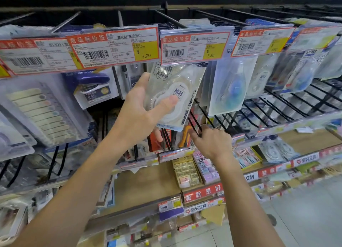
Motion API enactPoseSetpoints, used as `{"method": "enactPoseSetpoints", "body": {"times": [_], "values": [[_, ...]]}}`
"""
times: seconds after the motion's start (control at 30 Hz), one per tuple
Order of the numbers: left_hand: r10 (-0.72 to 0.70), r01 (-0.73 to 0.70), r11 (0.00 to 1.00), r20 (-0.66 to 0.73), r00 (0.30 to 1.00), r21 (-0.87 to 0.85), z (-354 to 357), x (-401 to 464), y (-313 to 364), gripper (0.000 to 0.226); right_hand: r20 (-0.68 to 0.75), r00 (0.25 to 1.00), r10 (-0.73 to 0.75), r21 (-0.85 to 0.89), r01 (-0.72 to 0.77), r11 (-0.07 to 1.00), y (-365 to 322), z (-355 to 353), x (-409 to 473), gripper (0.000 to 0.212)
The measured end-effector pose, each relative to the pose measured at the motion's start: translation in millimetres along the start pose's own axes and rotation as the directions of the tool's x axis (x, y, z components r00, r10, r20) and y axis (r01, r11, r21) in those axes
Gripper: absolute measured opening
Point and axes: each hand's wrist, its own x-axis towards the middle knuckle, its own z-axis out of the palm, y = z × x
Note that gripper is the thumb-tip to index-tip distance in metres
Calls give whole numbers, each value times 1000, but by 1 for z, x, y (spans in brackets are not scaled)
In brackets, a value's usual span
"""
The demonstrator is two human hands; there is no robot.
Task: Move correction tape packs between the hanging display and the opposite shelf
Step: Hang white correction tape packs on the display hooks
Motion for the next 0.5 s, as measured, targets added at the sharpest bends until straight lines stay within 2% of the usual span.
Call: {"method": "enactPoseSetpoints", "body": {"times": [0.17, 0.33, 0.5], "values": [[-39, 40, 999, 22, 999, -17, 3, 0, 9, 24, -9, 1000, 6, -1, -6, 1000, 0, 2, 0, 62], [-43, 43, 999, -3, 999, 7, 4, 7, 9, 46, -25, 1000, 8, 2, -8, 1000, 0, 4, 1, 63], [-56, 56, 998, 7, 998, -34, 6, -2, 3, 23, -34, 999, 5, 6, -5, 1000, 1, 5, 0, 61]]}}
